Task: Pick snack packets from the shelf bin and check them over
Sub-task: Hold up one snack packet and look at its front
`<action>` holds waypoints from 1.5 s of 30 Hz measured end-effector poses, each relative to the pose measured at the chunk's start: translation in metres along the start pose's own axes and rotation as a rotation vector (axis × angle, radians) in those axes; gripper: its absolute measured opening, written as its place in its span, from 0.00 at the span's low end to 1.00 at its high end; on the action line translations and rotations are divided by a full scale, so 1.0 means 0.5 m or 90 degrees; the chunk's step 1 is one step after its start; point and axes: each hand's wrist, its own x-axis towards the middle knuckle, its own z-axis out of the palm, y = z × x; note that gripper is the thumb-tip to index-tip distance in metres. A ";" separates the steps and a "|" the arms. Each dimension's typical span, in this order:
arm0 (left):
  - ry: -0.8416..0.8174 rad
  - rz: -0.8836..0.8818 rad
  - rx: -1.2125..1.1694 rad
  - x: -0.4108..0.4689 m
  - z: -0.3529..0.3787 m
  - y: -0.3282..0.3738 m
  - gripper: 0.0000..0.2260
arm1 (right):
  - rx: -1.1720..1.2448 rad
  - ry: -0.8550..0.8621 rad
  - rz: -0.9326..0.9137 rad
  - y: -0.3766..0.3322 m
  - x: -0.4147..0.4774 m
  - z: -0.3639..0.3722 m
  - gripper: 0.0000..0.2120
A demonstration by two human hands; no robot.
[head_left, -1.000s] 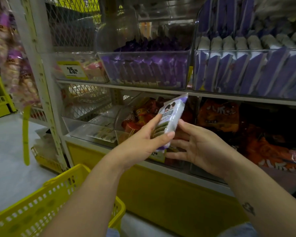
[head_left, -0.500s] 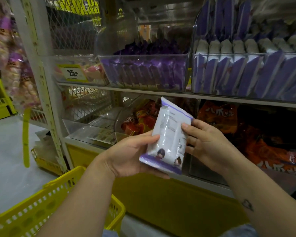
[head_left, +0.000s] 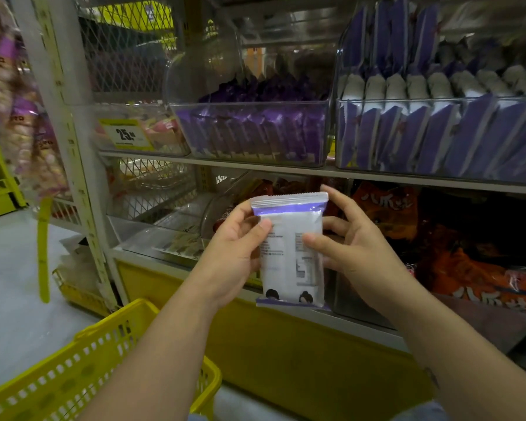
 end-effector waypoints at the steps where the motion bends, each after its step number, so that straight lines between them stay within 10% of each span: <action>1: 0.001 -0.005 -0.044 0.001 -0.001 0.001 0.18 | 0.053 -0.027 0.021 -0.003 0.001 -0.003 0.33; 12: 0.086 0.018 0.186 -0.005 0.050 -0.016 0.10 | 0.105 -0.086 0.062 0.000 -0.001 0.012 0.24; 23: -0.097 -0.078 0.282 -0.020 0.047 -0.003 0.47 | -0.063 -0.020 -0.005 0.003 -0.003 0.008 0.23; 45: -0.097 -0.121 -0.125 -0.007 0.019 -0.012 0.20 | -0.243 -0.085 -0.093 -0.036 -0.024 0.023 0.29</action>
